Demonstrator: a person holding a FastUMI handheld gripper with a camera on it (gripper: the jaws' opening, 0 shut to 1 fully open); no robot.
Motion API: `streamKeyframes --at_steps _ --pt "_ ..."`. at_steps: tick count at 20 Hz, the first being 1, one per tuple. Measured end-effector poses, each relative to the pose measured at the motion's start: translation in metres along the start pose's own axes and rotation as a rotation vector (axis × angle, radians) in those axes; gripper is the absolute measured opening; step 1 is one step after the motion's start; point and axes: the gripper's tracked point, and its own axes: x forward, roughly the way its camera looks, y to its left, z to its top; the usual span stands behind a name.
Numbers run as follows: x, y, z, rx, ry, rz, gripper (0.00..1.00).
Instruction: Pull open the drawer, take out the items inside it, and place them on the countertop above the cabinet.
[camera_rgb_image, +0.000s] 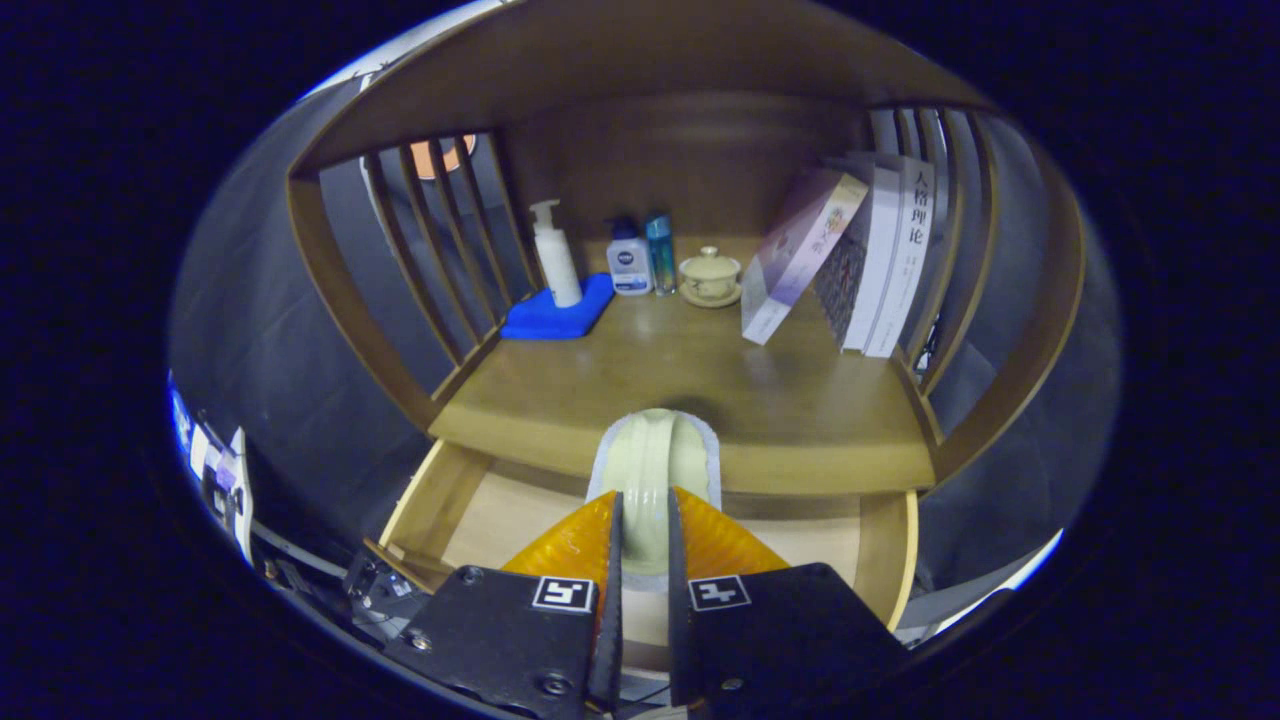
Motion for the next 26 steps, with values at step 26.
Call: streamKeyframes --at_steps 26 --pt "0.135 -0.031 0.081 0.085 0.009 -0.075 0.22"
